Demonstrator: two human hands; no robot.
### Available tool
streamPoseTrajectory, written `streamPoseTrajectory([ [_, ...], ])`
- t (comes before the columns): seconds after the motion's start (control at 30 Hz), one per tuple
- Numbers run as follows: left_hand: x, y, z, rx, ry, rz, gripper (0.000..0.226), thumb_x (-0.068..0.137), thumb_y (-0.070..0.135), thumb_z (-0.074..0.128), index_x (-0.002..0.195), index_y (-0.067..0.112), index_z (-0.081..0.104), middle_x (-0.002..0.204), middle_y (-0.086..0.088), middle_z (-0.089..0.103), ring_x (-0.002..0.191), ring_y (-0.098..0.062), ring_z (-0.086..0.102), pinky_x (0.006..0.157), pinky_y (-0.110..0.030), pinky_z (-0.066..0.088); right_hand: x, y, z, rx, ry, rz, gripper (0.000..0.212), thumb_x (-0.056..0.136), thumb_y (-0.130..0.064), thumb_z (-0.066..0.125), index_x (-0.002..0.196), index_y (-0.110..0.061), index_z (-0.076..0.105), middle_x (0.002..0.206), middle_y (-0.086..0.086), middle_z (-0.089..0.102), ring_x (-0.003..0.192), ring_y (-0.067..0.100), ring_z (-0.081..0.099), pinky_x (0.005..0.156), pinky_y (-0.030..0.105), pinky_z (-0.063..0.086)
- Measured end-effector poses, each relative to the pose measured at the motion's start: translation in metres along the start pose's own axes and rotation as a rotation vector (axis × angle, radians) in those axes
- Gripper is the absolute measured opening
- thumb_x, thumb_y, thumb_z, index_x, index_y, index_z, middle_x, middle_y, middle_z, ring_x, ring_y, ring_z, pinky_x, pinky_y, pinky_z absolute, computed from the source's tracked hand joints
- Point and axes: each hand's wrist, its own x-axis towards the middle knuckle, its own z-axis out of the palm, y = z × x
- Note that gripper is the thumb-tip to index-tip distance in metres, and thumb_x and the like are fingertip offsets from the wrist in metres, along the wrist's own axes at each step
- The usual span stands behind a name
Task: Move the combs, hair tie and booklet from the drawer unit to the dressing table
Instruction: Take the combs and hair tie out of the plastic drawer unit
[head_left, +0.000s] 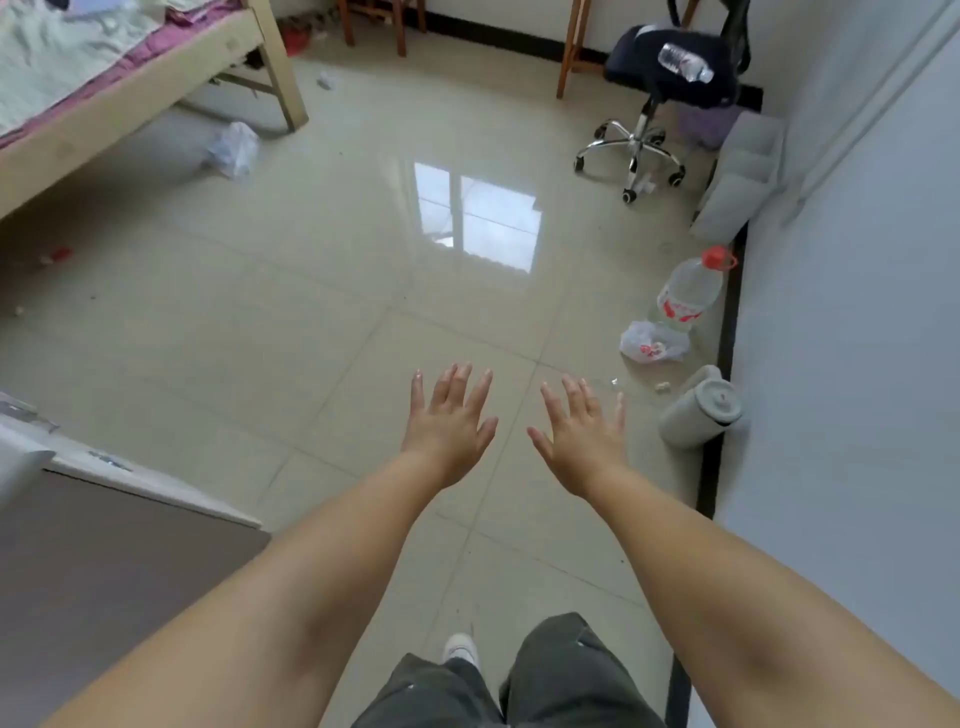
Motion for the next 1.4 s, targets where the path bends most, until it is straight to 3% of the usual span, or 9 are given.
streamPoseTrajectory([
  [0.27, 0.082, -0.007, 0.019, -0.014, -0.090, 0.010, 0.063, 0.094, 0.050, 0.015, 0.147, 0.025, -0.009, 0.160, -0.004, 0.001, 0.147, -0.021, -0.004, 0.115, -0.054, -0.008, 0.076, 0.024, 0.009, 0.013, -0.091, 0.075, 0.064, 0.092, -0.056, 0.020, 0.148, -0.030, 0.001, 0.160, 0.004, 0.003, 0.147, 0.024, -0.001, 0.111, 0.065, 0.003],
  [0.8, 0.428, -0.050, -0.053, -0.088, -0.104, -0.155, 0.061, 0.094, 0.049, 0.017, 0.147, 0.028, -0.006, 0.159, -0.004, 0.003, 0.147, -0.021, -0.002, 0.115, -0.055, -0.005, 0.434, 0.100, -0.091, 0.034, -0.136, 0.022, 0.062, 0.093, -0.054, 0.021, 0.147, -0.031, 0.004, 0.159, 0.003, 0.006, 0.147, 0.022, 0.001, 0.113, 0.063, 0.004],
  [1.0, 0.598, -0.124, -0.083, -0.036, -0.086, -0.172, 0.061, 0.095, 0.048, 0.017, 0.147, 0.027, -0.008, 0.159, -0.005, 0.002, 0.147, -0.022, -0.002, 0.115, -0.056, -0.005, 0.616, 0.094, -0.132, 0.031, -0.108, 0.019, 0.062, 0.093, -0.054, 0.020, 0.147, -0.030, 0.004, 0.159, 0.005, 0.006, 0.147, 0.024, 0.002, 0.113, 0.062, 0.004],
  [1.17, 0.758, -0.182, -0.151, 0.033, -0.064, -0.081, 0.061, 0.095, 0.047, 0.015, 0.147, 0.027, -0.008, 0.159, -0.007, 0.002, 0.147, -0.022, -0.002, 0.115, -0.056, -0.006, 0.757, 0.097, -0.198, 0.098, -0.054, 0.107, 0.061, 0.093, -0.054, 0.021, 0.147, -0.031, 0.006, 0.159, 0.003, 0.007, 0.147, 0.022, 0.002, 0.114, 0.061, 0.005],
  [1.4, 0.989, -0.186, -0.217, 0.040, -0.015, 0.050, 0.061, 0.094, 0.049, 0.013, 0.147, 0.028, -0.008, 0.160, -0.005, 0.000, 0.147, -0.022, -0.004, 0.115, -0.053, -0.007, 0.942, 0.156, -0.273, 0.131, 0.031, 0.241, 0.061, 0.093, -0.052, 0.023, 0.147, -0.031, 0.005, 0.160, 0.003, 0.005, 0.147, 0.023, 0.001, 0.113, 0.062, 0.004],
])
